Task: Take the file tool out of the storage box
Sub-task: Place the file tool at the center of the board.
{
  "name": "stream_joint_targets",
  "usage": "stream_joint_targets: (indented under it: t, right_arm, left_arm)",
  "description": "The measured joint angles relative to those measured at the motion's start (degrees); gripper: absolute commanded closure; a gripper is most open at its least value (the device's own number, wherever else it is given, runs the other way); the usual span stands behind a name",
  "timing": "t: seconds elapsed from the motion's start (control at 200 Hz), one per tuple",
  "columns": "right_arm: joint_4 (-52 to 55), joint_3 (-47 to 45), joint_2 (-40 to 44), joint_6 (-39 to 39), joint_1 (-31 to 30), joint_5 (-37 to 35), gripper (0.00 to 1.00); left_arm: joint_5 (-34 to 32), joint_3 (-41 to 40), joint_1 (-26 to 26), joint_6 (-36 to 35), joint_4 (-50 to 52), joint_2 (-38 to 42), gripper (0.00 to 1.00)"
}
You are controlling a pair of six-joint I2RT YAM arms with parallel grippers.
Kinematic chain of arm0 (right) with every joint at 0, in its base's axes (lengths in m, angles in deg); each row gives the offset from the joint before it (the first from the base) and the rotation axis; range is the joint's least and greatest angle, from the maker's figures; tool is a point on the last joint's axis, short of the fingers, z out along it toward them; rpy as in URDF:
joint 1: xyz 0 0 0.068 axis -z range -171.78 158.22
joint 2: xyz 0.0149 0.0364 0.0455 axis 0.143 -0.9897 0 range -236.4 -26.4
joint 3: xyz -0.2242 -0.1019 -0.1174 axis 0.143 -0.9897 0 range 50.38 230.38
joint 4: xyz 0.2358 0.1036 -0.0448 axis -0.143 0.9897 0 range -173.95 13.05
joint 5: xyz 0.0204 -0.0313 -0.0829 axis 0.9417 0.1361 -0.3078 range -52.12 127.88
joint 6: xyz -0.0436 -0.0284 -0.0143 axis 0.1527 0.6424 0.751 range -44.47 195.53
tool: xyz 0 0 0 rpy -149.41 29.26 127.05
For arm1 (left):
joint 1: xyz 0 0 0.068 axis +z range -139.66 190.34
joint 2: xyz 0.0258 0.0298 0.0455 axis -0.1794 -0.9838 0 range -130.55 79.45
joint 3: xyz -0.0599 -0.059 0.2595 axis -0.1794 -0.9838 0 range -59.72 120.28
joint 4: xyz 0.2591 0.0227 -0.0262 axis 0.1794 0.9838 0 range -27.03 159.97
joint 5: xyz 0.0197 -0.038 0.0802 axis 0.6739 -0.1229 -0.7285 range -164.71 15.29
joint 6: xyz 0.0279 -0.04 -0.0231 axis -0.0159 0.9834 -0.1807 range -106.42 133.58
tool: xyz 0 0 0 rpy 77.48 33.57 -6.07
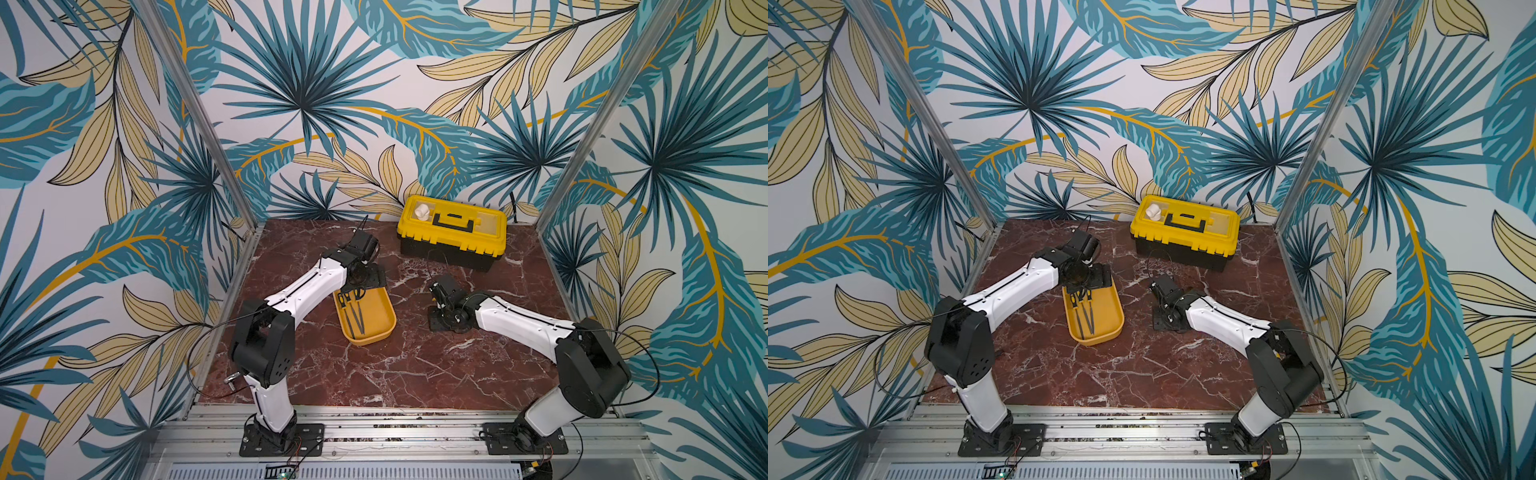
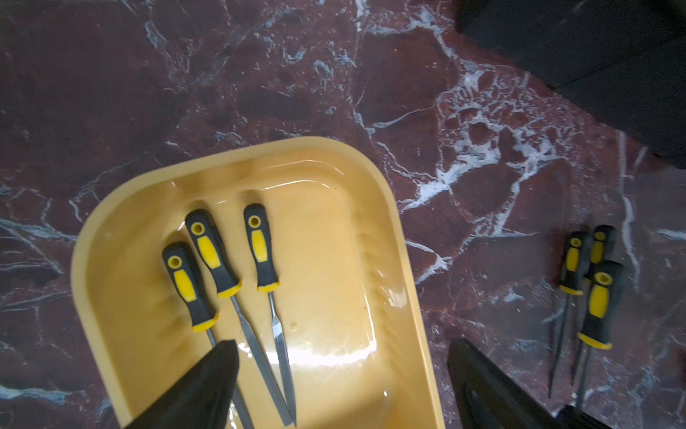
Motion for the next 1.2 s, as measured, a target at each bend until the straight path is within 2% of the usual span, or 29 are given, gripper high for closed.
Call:
stream_joint_targets:
  t: [0.19, 0.486, 1.197]
  right_arm:
    - [0.57, 0.0, -3.3, 0.7, 0.57, -2.19, 1.0]
    - [1.51, 0.13, -7.04, 1.55, 1.2, -4.68, 1.0]
    - [1.62, 2.82, -10.21, 1.2, 1.62, -5.95, 1.0]
  left_arm:
    - [-2.69, 2.12, 0.31, -0.04, 0.28, -4.09, 0.14]
    - [-5.14, 2.67, 0.63, -0.48, 0.17, -5.9, 0.19]
    - [-6.4, 2.73, 0.74, -0.59, -2.49, -8.0, 0.27]
